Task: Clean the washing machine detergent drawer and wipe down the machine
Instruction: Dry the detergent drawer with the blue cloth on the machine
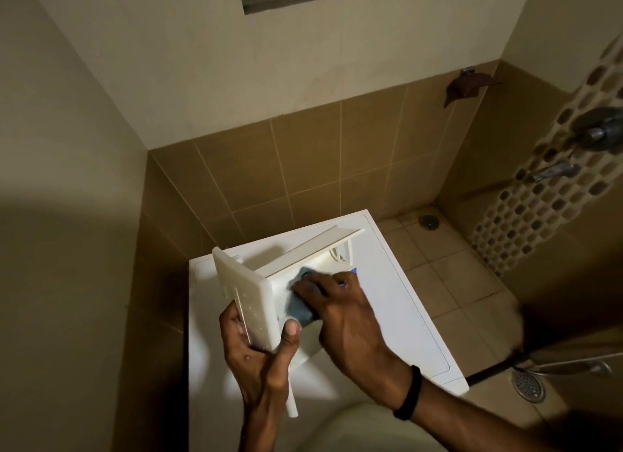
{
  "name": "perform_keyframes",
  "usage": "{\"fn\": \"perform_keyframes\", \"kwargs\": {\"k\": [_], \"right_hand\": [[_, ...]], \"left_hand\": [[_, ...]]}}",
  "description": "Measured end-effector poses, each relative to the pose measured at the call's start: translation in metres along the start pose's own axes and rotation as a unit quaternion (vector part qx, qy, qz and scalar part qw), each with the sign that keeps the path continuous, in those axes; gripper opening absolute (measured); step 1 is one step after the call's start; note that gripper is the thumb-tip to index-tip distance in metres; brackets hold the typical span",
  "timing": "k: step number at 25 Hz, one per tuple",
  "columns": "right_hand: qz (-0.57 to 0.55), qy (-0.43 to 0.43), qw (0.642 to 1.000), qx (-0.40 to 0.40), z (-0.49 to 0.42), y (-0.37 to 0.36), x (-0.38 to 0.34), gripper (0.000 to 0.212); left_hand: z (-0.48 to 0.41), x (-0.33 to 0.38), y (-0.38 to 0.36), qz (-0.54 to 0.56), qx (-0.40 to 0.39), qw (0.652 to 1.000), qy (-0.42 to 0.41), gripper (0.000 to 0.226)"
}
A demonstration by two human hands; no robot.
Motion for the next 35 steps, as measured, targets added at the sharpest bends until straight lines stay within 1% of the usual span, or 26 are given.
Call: {"fn": "perform_keyframes", "kwargs": {"k": [2, 3, 4, 6, 8, 9, 11, 13, 14, 16, 17, 18, 19, 20, 22, 23, 24, 25, 26, 27, 28, 29, 31, 33, 34, 35], "right_hand": [[0.049, -0.095, 0.994, 0.014, -0.011, -0.004, 0.047, 0.044], [0.039, -0.115, 0.993, -0.002, -0.012, -0.010, 0.051, 0.044], [0.010, -0.098, 0.995, -0.017, -0.009, -0.016, 0.040, 0.049], [-0.050, 0.002, 0.998, -0.043, 0.005, -0.022, -0.009, 0.057], [-0.075, 0.073, 0.993, -0.052, 0.014, -0.017, -0.025, 0.060], [-0.065, 0.067, 0.995, -0.046, 0.007, -0.015, -0.010, 0.059], [0.007, -0.021, 1.000, -0.007, -0.009, -0.014, 0.041, 0.049], [0.069, -0.090, 0.993, -0.042, -0.007, -0.027, 0.061, 0.039], [0.065, -0.073, 0.993, -0.070, -0.002, -0.036, 0.046, 0.043], [-0.016, 0.011, 0.996, -0.090, 0.010, -0.039, -0.001, 0.056], [-0.091, 0.040, 0.991, -0.093, 0.012, -0.029, -0.018, 0.055], [-0.172, 0.026, 0.980, -0.099, 0.009, -0.017, -0.023, 0.051], [-0.266, -0.038, 0.958, -0.098, 0.005, -0.009, -0.014, 0.051], [-0.363, -0.149, 0.914, -0.107, 0.003, -0.005, 0.002, 0.052], [-0.530, -0.346, 0.766, -0.116, 0.012, -0.009, 0.031, 0.053], [-0.582, -0.407, 0.696, -0.104, 0.019, -0.008, 0.041, 0.050], [-0.612, -0.452, 0.643, -0.088, 0.024, -0.005, 0.047, 0.043], [-0.630, -0.483, 0.603, -0.073, 0.027, -0.001, 0.051, 0.035], [-0.644, -0.499, 0.576, -0.057, 0.028, 0.002, 0.053, 0.029], [-0.650, -0.504, 0.567, -0.039, 0.027, 0.006, 0.054, 0.023], [-0.641, -0.498, 0.583, -0.020, 0.025, 0.009, 0.056, 0.019], [-0.614, -0.486, 0.622, -0.006, 0.022, 0.012, 0.056, 0.016], [-0.508, -0.448, 0.736, 0.003, 0.015, 0.016, 0.049, 0.012], [-0.378, -0.362, 0.852, 0.003, 0.002, 0.016, 0.031, 0.008], [-0.317, -0.305, 0.898, -0.005, -0.006, 0.013, 0.017, 0.008], [-0.262, -0.257, 0.930, -0.026, -0.013, 0.007, 0.004, 0.010]], "left_hand": [[0.002, 0.004, -0.003, -0.009, -0.010, 1.000, -0.008, 0.090], [0.002, 0.003, -0.005, -0.009, -0.011, 1.000, -0.003, 0.090], [0.002, 0.002, -0.008, -0.005, -0.010, 1.000, 0.008, 0.089], [-0.002, -0.003, -0.010, 0.009, -0.006, 0.999, 0.031, 0.081], [-0.002, -0.010, -0.008, 0.027, -0.001, 0.999, 0.047, 0.074], [-0.001, -0.010, -0.007, 0.028, -0.001, 0.999, 0.047, 0.074], [0.001, -0.009, -0.008, 0.011, -0.014, 0.999, 0.034, 0.081], [0.000, -0.014, -0.009, -0.020, -0.027, 0.999, 0.026, 0.085], [-0.001, -0.017, -0.010, -0.032, -0.026, 0.999, 0.032, 0.085], [-0.003, -0.029, -0.011, -0.032, -0.027, 0.997, 0.057, 0.081], [-0.002, -0.033, -0.011, -0.023, -0.025, 0.997, 0.076, 0.079], [-0.001, -0.035, -0.009, -0.009, -0.019, 0.995, 0.096, 0.077], [-0.001, -0.037, -0.008, 0.005, -0.014, 0.993, 0.114, 0.074], [-0.002, -0.040, -0.006, 0.015, -0.009, 0.991, 0.135, 0.069], [-0.004, -0.052, -0.002, 0.033, 0.001, 0.981, 0.193, 0.056], [-0.003, -0.058, 0.000, 0.049, 0.010, 0.972, 0.229, 0.056], [-0.002, -0.063, 0.001, 0.068, 0.020, 0.961, 0.266, 0.062], [0.001, -0.068, 0.002, 0.085, 0.028, 0.951, 0.297, 0.075], [0.003, -0.072, 0.002, 0.101, 0.029, 0.943, 0.316, 0.089], [0.004, -0.073, 0.001, 0.114, 0.027, 0.939, 0.322, 0.098], [0.004, -0.074, 0.000, 0.121, 0.023, 0.938, 0.323, 0.103], [0.004, -0.073, -0.003, 0.121, 0.016, 0.941, 0.316, 0.104], [0.003, -0.068, -0.008, 0.089, 0.003, 0.953, 0.288, 0.088], [0.005, -0.058, -0.014, 0.059, -0.006, 0.965, 0.255, 0.064], [0.005, -0.055, -0.015, 0.046, -0.012, 0.972, 0.232, 0.059], [0.006, -0.052, -0.017, 0.037, -0.020, 0.977, 0.210, 0.059]]}}
Point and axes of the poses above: each hand's wrist, its own z-axis away from the middle knuckle, its own y-axis out of the back of the hand, x = y × z, the point moved 8 cm from there along -z, towards the middle knuckle, and after that the axes turned 6 degrees about x, right-handed, at the moved point
